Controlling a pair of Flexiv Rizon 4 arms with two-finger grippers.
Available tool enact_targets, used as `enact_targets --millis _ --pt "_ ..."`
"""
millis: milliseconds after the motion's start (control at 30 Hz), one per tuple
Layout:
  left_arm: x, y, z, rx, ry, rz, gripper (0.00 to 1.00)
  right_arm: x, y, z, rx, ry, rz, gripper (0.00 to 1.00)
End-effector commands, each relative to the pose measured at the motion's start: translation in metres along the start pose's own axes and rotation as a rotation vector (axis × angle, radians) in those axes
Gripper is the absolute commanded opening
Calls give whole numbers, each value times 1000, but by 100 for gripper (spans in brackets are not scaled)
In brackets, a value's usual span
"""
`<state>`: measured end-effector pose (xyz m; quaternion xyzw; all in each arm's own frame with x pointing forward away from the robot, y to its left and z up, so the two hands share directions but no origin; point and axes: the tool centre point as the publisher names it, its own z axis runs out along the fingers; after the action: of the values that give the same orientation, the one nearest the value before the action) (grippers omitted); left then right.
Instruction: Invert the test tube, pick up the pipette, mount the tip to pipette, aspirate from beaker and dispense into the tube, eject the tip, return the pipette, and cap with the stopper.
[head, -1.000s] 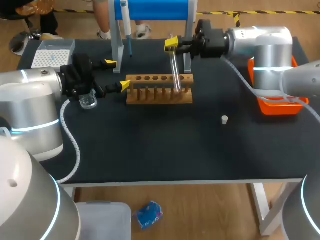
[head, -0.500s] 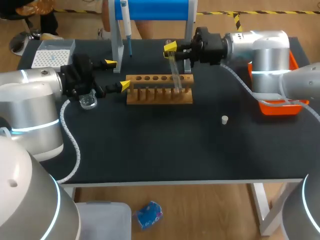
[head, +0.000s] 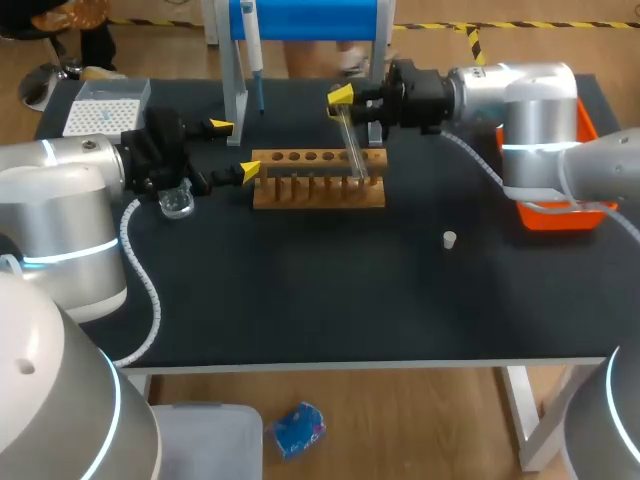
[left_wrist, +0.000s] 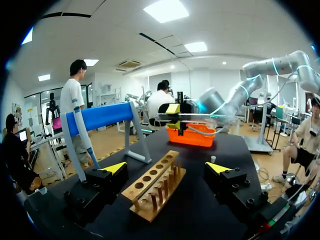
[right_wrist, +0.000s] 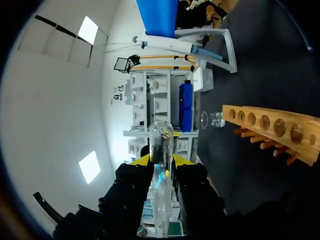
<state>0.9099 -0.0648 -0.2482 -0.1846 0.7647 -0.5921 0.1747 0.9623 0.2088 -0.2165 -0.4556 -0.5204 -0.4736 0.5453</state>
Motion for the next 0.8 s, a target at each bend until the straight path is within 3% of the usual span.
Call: enact_targets --millis 33,367,400,500,533,567,633,667,800 --pt "2 1 1 3 -7 2 100 0 0 -3 1 -14 6 0" --pt "2 1 1 3 -7 2 100 0 0 -3 -2 -19 4 0" --pt "4 -8 2 82 35 84 100 0 0 -3 -2 -19 4 0" --pt "14 -26 -3 335 -12 367 100 0 0 -3 -2 -19 4 0" --pt "21 -28 -4 431 7 435 100 0 0 -3 -2 -19 4 0" --pt "26 -27 -2 463 31 474 100 0 0 -3 -2 -19 4 0" --pt "31 -20 9 435 101 486 100 0 0 -3 -2 -19 4 0" --pt "31 -15 15 387 123 447 100 0 0 -3 -2 -19 4 0" --pt "31 -15 15 387 123 447 100 0 0 -3 -2 -19 4 0"
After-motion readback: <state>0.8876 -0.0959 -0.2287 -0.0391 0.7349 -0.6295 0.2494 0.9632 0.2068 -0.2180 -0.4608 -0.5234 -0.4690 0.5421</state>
